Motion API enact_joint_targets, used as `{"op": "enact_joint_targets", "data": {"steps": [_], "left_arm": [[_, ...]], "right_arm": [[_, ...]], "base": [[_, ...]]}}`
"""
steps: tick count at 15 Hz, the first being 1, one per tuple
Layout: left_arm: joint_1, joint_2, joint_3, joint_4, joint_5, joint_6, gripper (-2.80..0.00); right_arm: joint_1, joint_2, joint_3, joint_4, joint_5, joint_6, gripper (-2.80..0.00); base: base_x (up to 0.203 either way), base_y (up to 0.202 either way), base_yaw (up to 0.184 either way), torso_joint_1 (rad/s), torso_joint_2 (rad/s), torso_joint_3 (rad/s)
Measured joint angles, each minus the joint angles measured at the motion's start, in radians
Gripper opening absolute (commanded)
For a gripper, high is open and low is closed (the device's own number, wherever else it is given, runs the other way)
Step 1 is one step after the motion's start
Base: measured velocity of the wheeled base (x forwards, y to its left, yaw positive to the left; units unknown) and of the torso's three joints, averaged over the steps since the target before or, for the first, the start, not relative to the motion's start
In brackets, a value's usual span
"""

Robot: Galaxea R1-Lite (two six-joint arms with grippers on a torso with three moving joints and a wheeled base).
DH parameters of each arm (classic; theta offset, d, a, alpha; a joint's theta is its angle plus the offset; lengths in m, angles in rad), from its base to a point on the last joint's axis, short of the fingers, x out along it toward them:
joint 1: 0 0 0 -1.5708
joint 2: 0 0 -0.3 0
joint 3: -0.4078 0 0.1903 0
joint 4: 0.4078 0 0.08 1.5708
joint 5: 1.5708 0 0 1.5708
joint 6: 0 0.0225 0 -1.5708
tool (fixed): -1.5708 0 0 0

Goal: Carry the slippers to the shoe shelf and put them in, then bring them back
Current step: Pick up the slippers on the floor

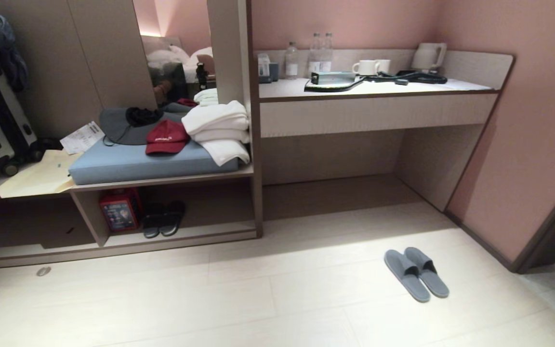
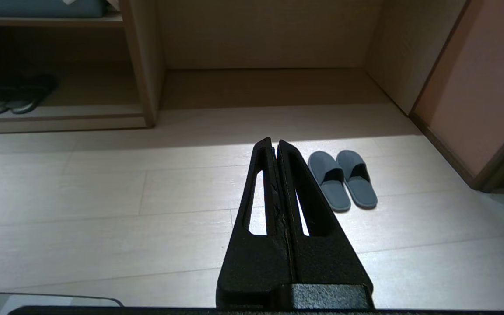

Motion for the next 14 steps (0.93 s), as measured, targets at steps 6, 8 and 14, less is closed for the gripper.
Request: {"op": "enact_joint_targets", "data": {"steps": [6, 8, 14], "left_arm": [[0.000, 0.000, 0.000, 0.000, 0.000, 0.000, -2.80], [0.000, 0.000, 0.000, 0.000, 0.000, 0.000, -2.80], [0.000, 0.000, 0.000, -0.001, 0.000, 0.000, -2.80]], "right_arm": [[0.000, 0.000, 0.000, 0.001, 0.001, -0.001, -2.80], [0.000, 0.000, 0.000, 0.000, 0.001, -0.001, -2.80], [0.000, 0.000, 0.000, 0.001, 0.001, -0.001, -2.80]], "base": [[0.140, 0.000, -0.002, 0.002, 0.00, 0.002], [0.000, 0.000, 0.000, 0.000, 0.00, 0.000], [0.002, -0.060, 0.002, 0.001, 0.00, 0.002]]}}
